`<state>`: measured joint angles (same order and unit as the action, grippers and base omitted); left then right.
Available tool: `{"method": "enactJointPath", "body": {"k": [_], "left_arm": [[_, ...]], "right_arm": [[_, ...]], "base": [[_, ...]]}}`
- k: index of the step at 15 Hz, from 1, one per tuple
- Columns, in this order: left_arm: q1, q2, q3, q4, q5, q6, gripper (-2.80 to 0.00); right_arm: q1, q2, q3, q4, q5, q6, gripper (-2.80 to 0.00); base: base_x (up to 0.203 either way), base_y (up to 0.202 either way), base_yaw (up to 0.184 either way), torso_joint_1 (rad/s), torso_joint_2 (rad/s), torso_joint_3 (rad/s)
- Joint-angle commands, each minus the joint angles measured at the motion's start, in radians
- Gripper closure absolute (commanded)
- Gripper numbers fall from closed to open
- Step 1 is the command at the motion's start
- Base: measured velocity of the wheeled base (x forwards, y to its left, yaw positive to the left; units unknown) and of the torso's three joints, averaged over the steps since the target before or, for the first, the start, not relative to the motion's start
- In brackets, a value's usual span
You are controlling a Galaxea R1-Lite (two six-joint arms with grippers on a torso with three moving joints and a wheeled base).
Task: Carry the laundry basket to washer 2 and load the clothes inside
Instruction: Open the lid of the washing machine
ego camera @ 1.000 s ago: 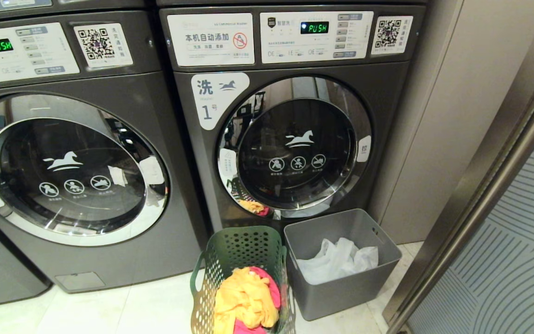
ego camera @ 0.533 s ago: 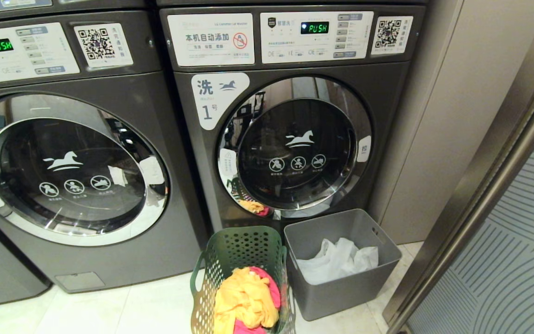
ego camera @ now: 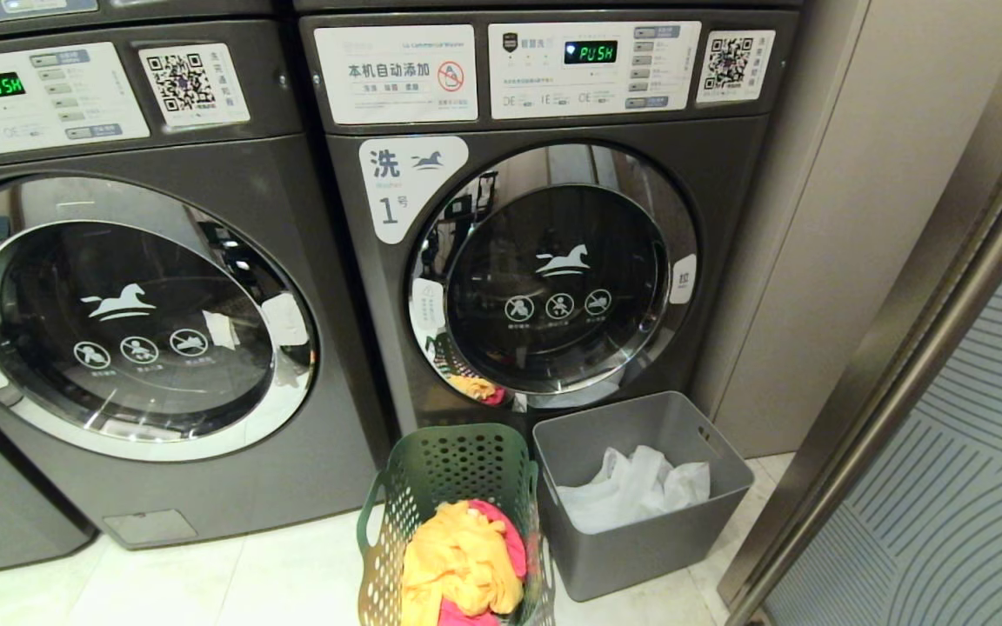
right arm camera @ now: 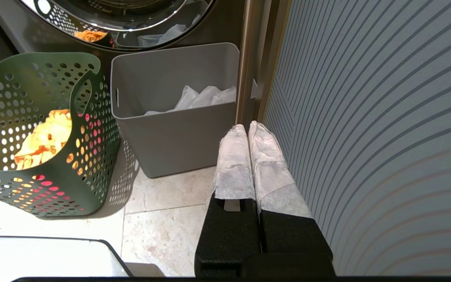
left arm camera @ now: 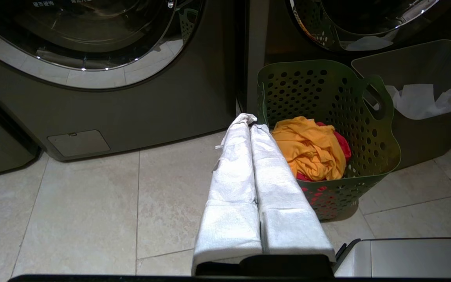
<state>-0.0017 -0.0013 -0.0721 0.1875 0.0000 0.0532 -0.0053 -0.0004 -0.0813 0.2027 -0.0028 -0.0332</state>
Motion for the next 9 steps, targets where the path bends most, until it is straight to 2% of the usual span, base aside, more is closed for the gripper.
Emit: {"method": "enactJointPath", "body": {"k": [1, 5, 9], "left_arm": [[0.0, 0.001, 0.0, 0.001, 0.001, 0.002, 0.0], [0.0, 0.001, 0.0, 0.001, 0.0, 0.002, 0.0], [0.0, 0.001, 0.0, 0.001, 0.002, 0.002, 0.0]], "right_arm": [[-0.001, 0.0, 0.0, 0.001, 0.0, -0.002, 0.0], [0.001, 0.001, 0.0, 0.001, -0.002, -0.001, 0.0], [0.0, 0.0, 0.0, 0.001, -0.002, -0.001, 0.0]], "base": [[0.0, 0.0, 0.0, 0.0, 0.0, 0.0], [0.0, 0.0, 0.0, 0.0, 0.0, -0.119], [0.0, 0.0, 0.0, 0.001, 0.0, -0.017]]}}
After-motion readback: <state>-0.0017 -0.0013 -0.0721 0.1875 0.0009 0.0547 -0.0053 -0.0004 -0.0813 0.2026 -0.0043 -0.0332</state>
